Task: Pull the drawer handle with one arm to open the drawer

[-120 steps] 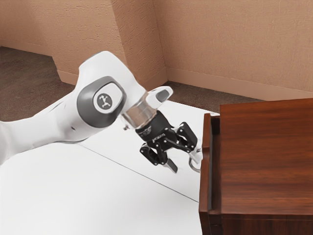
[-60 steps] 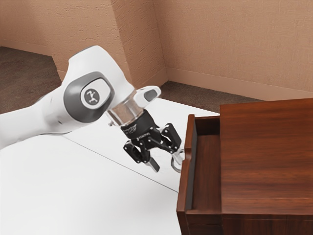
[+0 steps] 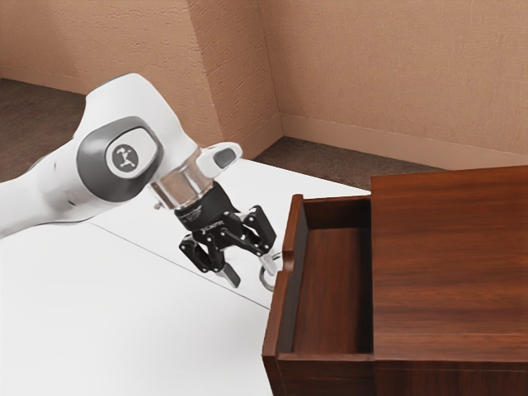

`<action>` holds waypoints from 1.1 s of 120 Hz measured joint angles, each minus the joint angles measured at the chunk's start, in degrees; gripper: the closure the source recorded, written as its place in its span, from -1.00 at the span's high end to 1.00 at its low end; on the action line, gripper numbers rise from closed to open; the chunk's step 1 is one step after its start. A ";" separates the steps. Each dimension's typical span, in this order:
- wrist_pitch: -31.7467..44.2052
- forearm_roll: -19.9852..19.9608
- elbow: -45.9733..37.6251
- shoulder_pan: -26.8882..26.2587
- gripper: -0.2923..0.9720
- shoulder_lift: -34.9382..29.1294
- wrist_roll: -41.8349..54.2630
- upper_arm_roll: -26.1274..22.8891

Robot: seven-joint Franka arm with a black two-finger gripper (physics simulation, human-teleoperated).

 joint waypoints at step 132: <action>-4.56 3.23 -1.35 0.29 0.26 -3.22 0.12 3.83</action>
